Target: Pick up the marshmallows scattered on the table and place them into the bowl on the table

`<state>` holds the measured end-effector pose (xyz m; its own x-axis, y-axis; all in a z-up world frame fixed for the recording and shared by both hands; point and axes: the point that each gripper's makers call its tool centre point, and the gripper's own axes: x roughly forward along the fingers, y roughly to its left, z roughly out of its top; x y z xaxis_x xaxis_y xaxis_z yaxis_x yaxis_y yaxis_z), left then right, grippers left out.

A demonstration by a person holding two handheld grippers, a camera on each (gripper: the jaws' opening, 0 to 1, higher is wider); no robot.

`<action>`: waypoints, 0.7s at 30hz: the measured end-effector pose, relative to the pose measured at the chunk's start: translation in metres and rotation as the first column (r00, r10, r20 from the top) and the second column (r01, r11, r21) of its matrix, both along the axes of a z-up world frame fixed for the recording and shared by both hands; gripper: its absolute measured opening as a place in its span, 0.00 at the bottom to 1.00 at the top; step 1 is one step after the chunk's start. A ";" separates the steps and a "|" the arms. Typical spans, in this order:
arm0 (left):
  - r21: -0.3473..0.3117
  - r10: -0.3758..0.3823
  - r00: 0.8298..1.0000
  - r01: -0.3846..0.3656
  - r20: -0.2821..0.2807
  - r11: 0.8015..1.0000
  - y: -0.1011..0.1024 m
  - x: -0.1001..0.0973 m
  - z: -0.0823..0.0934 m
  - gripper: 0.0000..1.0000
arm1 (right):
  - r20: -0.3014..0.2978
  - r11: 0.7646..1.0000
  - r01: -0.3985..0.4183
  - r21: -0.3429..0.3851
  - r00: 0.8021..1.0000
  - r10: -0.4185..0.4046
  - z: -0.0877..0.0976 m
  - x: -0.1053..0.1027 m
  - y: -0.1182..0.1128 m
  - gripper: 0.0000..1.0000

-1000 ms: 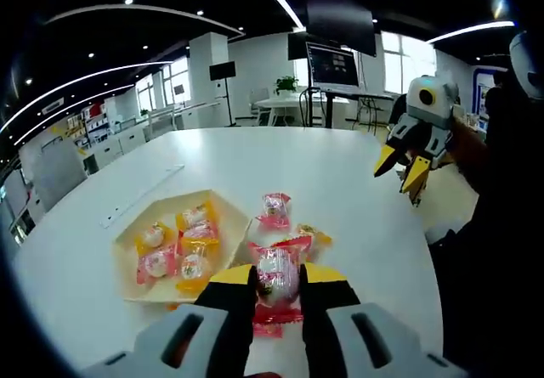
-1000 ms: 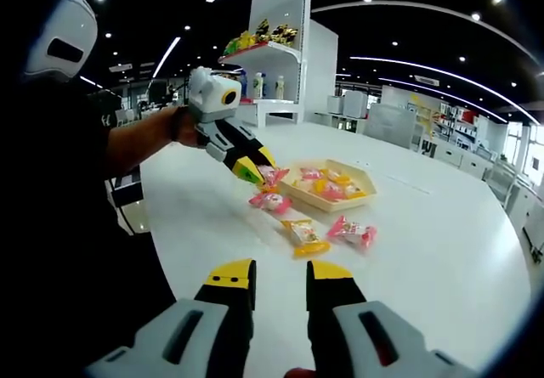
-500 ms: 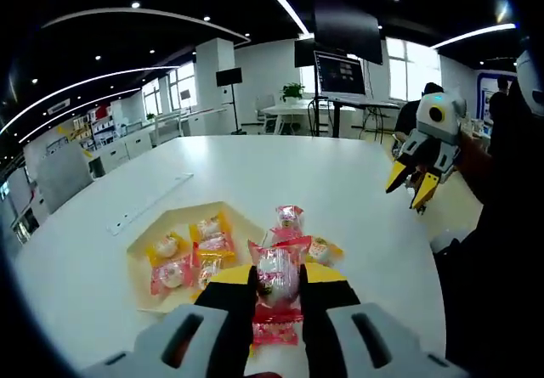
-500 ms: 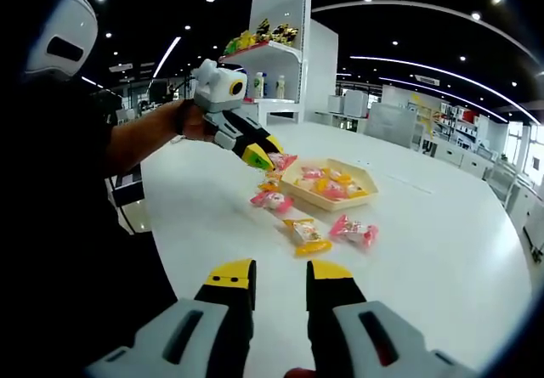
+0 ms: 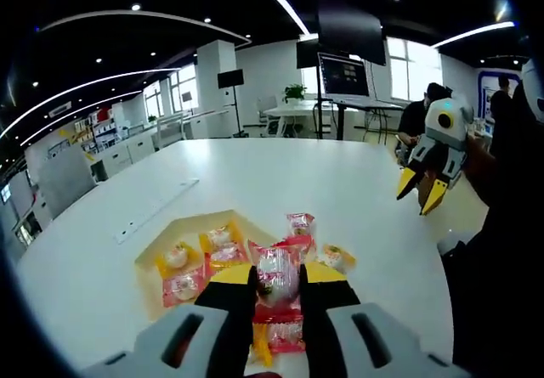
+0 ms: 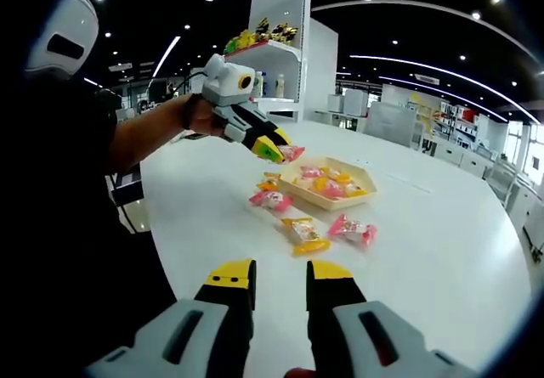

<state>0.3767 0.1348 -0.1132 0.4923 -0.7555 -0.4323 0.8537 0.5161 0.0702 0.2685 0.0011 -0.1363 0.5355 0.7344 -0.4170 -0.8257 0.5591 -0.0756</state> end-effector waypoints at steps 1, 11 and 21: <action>-0.002 0.001 1.000 -0.001 0.000 1.000 0.000 0.001 0.001 0.21 | 0.000 1.000 0.001 -0.001 1.000 -0.001 0.000 0.000 0.000 0.24; -0.018 0.015 1.000 -0.015 0.004 1.000 0.000 0.010 0.008 0.21 | 0.000 1.000 0.001 -0.003 1.000 -0.001 0.000 0.000 0.000 0.24; -0.027 0.037 0.999 -0.037 0.010 0.999 0.003 0.025 0.015 0.21 | -0.003 1.000 0.000 0.003 1.000 0.000 -0.001 -0.001 0.000 0.24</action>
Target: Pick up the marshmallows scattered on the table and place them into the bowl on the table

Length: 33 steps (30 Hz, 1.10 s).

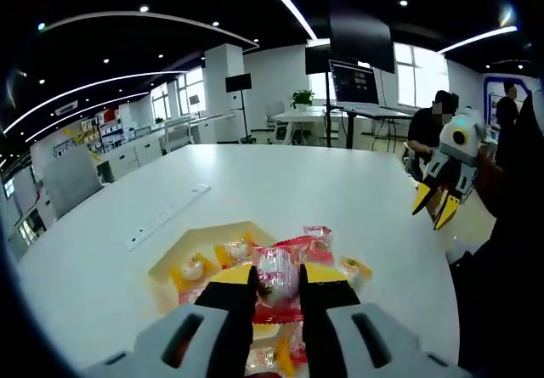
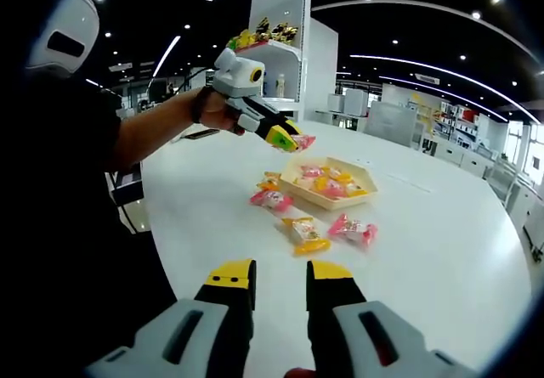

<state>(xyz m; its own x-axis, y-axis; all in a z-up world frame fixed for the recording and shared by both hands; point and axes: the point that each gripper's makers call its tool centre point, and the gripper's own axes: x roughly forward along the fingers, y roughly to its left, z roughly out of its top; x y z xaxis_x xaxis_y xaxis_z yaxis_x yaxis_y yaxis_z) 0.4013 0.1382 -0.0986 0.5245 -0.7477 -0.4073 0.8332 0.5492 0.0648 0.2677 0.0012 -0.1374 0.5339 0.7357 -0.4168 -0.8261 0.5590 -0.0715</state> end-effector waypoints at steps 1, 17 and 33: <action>-0.001 0.003 1.000 -0.003 -0.001 1.000 0.001 0.001 0.000 0.21 | 0.000 1.000 0.001 0.000 1.000 -0.001 0.000 0.000 0.000 0.24; -0.015 0.043 0.999 -0.043 -0.010 0.999 0.001 0.024 -0.001 0.21 | -0.004 1.000 0.014 0.010 1.000 -0.013 -0.002 -0.001 -0.007 0.24; -0.023 0.086 0.996 -0.087 -0.015 0.996 0.008 0.044 -0.004 0.21 | -0.011 1.000 0.005 0.013 1.000 -0.005 -0.003 0.001 -0.003 0.24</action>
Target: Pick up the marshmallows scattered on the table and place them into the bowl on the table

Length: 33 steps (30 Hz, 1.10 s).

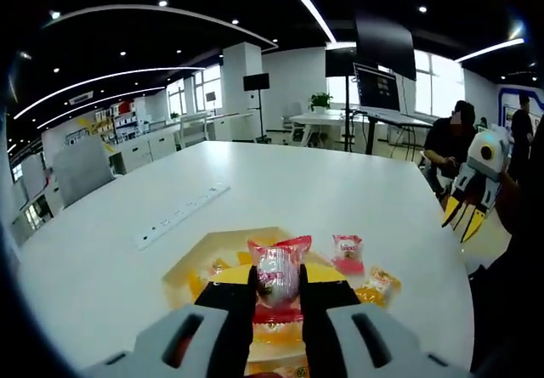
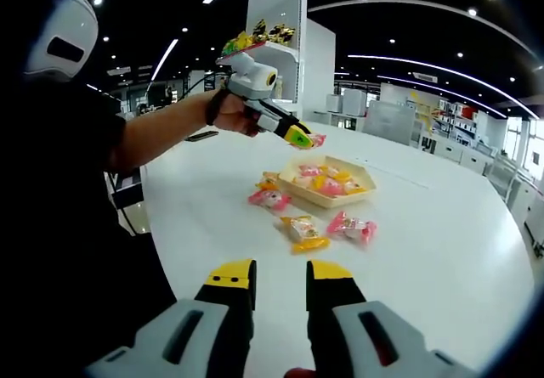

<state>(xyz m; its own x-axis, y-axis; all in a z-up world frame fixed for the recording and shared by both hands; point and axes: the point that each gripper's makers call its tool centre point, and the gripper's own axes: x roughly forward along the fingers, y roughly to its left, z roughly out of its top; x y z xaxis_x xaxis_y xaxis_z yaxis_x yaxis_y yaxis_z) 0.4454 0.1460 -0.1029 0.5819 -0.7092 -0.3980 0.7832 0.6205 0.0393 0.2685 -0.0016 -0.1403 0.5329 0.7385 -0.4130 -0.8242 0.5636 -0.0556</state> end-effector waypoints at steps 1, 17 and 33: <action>0.000 0.003 1.000 -0.003 0.001 1.000 0.001 0.001 0.000 0.21 | -0.002 1.000 0.000 -0.002 1.000 0.000 -0.001 0.000 0.000 0.24; 0.019 0.021 1.000 -0.022 0.019 1.000 0.007 0.017 0.004 0.21 | -0.006 1.000 0.003 -0.010 1.000 -0.003 -0.002 0.000 0.001 0.24; 0.043 0.055 0.998 -0.055 0.009 0.998 0.007 0.029 -0.007 0.21 | -0.001 1.000 0.013 -0.010 1.000 -0.013 -0.001 -0.002 -0.006 0.24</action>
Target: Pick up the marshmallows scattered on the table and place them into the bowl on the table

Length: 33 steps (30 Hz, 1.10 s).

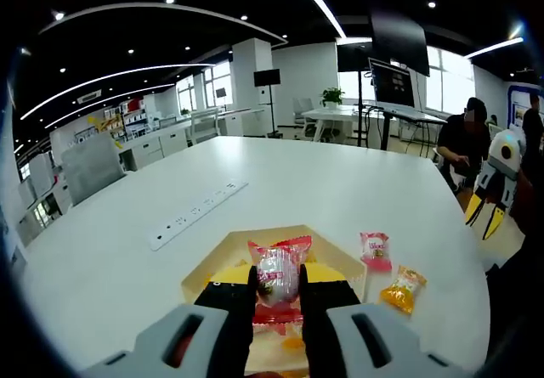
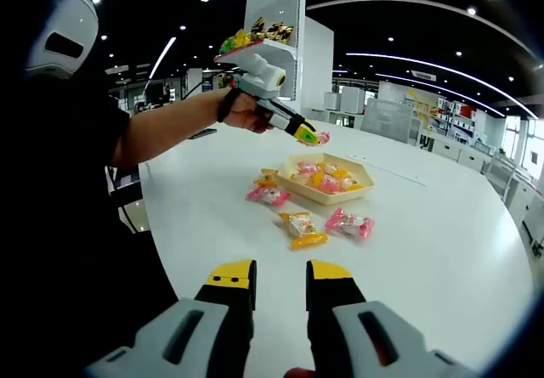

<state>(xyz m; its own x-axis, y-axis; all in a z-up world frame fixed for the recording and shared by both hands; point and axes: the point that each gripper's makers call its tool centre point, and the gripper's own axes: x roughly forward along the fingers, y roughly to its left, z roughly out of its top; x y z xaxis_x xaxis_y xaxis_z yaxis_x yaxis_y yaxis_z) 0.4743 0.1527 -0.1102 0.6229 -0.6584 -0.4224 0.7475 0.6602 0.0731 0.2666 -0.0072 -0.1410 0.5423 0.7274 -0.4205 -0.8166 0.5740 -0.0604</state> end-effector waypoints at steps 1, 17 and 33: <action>0.004 0.003 1.000 -0.003 0.003 1.000 0.000 0.001 0.000 0.21 | 0.002 1.000 0.000 0.000 1.000 0.000 0.000 0.000 0.000 0.24; 0.020 0.038 0.999 -0.038 -0.005 0.999 0.001 0.011 -0.007 0.21 | 0.003 1.000 0.007 0.006 1.000 -0.007 0.001 -0.003 -0.002 0.24; -0.017 0.109 0.994 -0.109 -0.015 0.994 0.014 0.018 -0.008 0.50 | -0.004 1.000 0.010 0.001 1.000 -0.010 -0.001 -0.005 -0.002 0.24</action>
